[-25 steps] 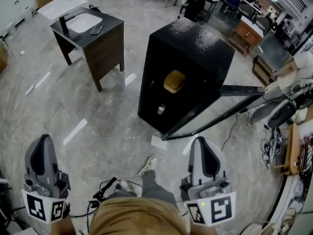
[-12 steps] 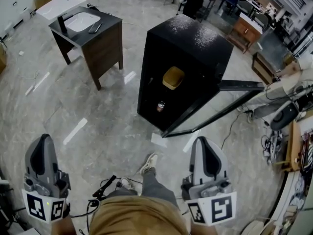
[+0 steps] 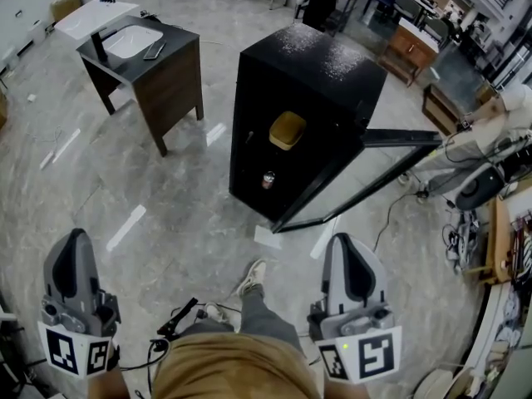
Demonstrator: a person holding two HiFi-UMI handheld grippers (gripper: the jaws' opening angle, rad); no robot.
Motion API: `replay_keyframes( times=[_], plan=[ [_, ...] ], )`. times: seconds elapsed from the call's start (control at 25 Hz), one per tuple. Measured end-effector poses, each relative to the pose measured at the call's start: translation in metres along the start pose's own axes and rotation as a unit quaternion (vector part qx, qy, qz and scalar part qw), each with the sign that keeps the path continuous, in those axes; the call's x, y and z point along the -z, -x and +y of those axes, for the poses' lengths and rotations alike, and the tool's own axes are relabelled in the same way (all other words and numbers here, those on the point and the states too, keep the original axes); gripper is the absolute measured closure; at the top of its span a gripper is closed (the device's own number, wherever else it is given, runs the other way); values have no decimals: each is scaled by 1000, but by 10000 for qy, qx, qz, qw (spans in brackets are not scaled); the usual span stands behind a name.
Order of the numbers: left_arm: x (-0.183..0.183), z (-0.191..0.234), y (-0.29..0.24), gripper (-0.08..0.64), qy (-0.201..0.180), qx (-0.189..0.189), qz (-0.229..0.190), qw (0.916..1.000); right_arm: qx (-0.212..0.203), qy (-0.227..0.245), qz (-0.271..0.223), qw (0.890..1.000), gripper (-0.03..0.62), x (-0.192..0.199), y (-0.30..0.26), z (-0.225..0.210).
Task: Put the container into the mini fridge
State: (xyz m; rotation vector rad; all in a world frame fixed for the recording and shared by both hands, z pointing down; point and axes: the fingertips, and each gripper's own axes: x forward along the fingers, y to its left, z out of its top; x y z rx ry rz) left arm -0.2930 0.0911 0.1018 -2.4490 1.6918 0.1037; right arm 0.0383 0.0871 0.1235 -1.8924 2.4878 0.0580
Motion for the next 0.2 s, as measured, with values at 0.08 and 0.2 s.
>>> replay_keyframes(
  times=[0.08, 0.2],
  plan=[
    [0, -2, 0, 558, 9, 28, -9, 10000, 7, 15, -1, 10000, 591, 0, 3, 1],
    [-2, -4, 1, 558, 21, 55, -37, 10000, 14, 41, -18, 10000, 591, -1, 5, 2]
  ],
)
